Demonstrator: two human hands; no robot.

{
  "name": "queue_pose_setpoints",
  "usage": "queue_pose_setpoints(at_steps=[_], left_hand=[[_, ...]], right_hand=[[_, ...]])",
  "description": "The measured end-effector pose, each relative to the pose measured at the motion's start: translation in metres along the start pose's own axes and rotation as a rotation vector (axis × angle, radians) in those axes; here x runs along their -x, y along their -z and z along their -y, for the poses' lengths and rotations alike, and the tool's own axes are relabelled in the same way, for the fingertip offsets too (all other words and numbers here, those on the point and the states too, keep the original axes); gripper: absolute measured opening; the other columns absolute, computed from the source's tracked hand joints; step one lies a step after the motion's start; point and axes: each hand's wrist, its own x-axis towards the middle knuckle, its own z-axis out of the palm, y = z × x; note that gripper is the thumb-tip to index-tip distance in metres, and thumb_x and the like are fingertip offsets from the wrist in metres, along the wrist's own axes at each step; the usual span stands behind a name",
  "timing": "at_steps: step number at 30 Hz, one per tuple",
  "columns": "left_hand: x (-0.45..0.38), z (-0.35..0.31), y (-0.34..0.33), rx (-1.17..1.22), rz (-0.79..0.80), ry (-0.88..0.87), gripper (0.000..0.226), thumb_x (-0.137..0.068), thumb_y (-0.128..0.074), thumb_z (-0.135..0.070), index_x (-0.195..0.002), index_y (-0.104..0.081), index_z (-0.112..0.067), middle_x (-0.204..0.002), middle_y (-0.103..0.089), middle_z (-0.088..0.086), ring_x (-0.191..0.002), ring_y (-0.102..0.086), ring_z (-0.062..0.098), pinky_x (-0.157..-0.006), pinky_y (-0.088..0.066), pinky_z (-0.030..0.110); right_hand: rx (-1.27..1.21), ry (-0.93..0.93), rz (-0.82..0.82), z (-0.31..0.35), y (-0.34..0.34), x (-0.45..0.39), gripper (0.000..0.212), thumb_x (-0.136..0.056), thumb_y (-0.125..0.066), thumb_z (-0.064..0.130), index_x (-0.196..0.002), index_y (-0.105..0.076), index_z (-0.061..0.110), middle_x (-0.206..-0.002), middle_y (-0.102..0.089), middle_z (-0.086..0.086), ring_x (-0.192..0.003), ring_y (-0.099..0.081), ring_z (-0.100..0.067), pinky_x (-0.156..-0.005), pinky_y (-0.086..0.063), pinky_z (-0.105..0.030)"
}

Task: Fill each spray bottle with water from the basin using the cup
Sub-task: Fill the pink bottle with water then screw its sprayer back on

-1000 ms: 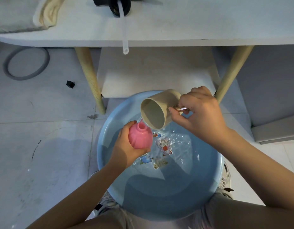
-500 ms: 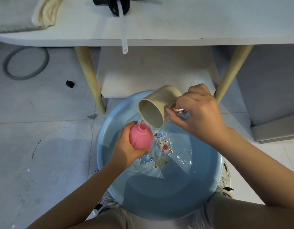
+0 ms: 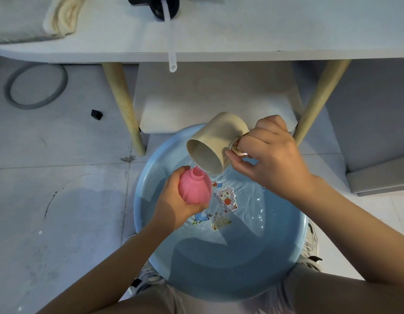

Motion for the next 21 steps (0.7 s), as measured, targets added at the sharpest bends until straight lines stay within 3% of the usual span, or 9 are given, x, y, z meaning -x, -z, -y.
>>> queue_pose_setpoints(at_steps=[4,10,15,17,21], left_hand=[[0.0016,-0.002,-0.0011,-0.021,-0.002,-0.017,0.101,-0.054,-0.092,-0.025,-0.136,-0.034,-0.034,-0.129,-0.045,-0.012,-0.112,-0.046,0.012,-0.078,-0.047,0.02],[0.0013,-0.0005,-0.0017,-0.03,-0.007,-0.008,0.1,-0.052,-0.092,-0.028,-0.135,-0.036,-0.036,-0.13,-0.046,-0.011,-0.114,-0.047,0.013,-0.088,-0.05,0.031],[0.0014,-0.0022,-0.002,-0.029,0.003,-0.005,0.098,-0.053,-0.092,-0.029,-0.133,-0.035,-0.038,-0.128,-0.046,-0.013,-0.113,-0.048,0.012,-0.084,-0.05,0.027],[0.002,-0.0043,-0.0016,-0.015,0.004,0.004,0.096,-0.054,-0.091,-0.027,-0.131,-0.035,-0.039,-0.128,-0.045,-0.013,-0.112,-0.047,0.011,-0.078,-0.046,0.018],[0.0026,-0.0069,-0.0011,0.001,0.01,0.026,0.097,-0.056,-0.091,-0.025,-0.133,-0.034,-0.037,-0.129,-0.045,-0.012,-0.114,-0.046,0.011,-0.075,-0.042,0.015]], right_hand=[[0.005,0.015,-0.008,0.0002,-0.0006,0.0006,0.031,-0.085,-0.065,0.015,-0.057,-0.053,0.008,-0.056,-0.049,-0.005,-0.066,-0.038,-0.02,-0.072,-0.033,-0.03],[0.008,0.044,-0.006,0.0003,-0.0018,0.0011,0.031,-0.085,-0.066,0.014,-0.057,-0.055,0.006,-0.056,-0.049,-0.006,-0.067,-0.038,-0.021,-0.074,-0.034,-0.03],[0.004,0.077,0.004,0.0013,-0.0007,0.0014,0.029,-0.086,-0.065,0.014,-0.059,-0.059,0.005,-0.058,-0.054,-0.006,-0.066,-0.041,-0.023,-0.076,-0.037,-0.031],[-0.01,0.098,0.004,0.0021,-0.0001,0.0014,0.028,-0.087,-0.064,0.014,-0.06,-0.059,0.007,-0.058,-0.054,-0.005,-0.066,-0.041,-0.023,-0.076,-0.037,-0.031],[-0.035,0.136,-0.001,0.0043,-0.0005,0.0029,0.023,-0.089,-0.063,0.015,-0.073,-0.046,0.016,-0.058,-0.048,-0.004,-0.067,-0.039,-0.022,-0.078,-0.037,-0.03]])
